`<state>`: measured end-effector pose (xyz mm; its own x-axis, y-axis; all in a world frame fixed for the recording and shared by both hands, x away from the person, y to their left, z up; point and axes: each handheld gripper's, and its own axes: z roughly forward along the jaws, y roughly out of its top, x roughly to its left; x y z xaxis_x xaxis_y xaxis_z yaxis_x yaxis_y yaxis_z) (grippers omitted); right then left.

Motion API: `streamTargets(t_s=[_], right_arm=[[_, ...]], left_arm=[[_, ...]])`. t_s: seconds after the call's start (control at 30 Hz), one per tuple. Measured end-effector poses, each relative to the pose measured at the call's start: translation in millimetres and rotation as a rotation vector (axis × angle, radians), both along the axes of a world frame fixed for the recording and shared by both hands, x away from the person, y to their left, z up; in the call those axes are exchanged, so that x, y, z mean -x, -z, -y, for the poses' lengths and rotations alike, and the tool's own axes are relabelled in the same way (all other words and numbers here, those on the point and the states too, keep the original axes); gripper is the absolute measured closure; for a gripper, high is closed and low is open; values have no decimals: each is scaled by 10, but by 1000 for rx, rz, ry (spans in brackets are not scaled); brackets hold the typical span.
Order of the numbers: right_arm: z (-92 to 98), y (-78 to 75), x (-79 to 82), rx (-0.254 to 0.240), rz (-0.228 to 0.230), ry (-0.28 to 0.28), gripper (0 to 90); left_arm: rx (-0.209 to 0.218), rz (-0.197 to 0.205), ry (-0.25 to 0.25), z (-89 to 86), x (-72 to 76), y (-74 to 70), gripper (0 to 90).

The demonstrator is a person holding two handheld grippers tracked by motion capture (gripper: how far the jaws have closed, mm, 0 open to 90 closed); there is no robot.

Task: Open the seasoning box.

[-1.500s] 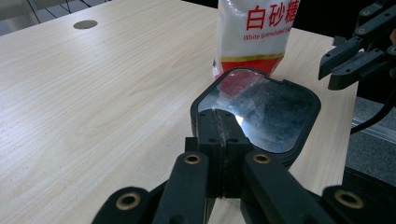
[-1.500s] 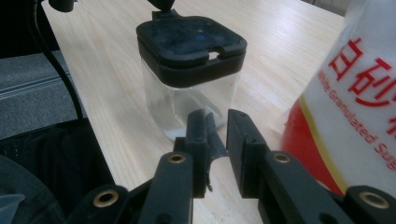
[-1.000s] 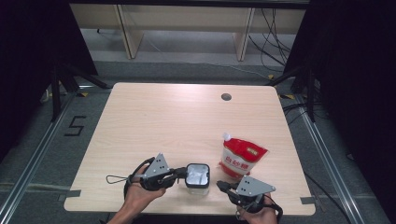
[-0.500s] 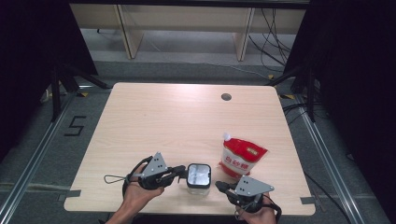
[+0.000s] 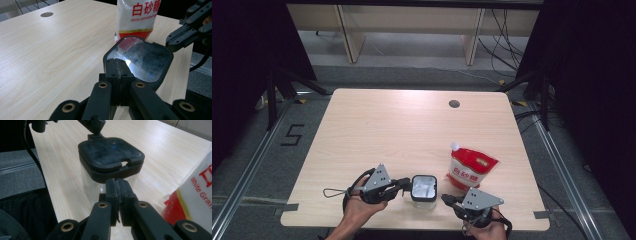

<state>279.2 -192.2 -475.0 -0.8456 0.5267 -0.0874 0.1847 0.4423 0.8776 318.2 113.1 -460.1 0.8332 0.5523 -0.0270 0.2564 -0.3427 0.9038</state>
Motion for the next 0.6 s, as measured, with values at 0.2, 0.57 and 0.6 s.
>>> streamTargets(t_s=[0.2, 0.57, 0.6], right_arm=[[-19, -3, -8, -2, -2, -2, 880], [-60, -8, -35, 5, 0, -9, 880], [-63, -16, -31, -4, -9, 6, 880]], left_arm=[[15, -11, -3, -9, -4, 10, 888], [32, -10, -2, -7, -3, 25, 889], [33, -9, 1, -9, -6, 26, 889]])
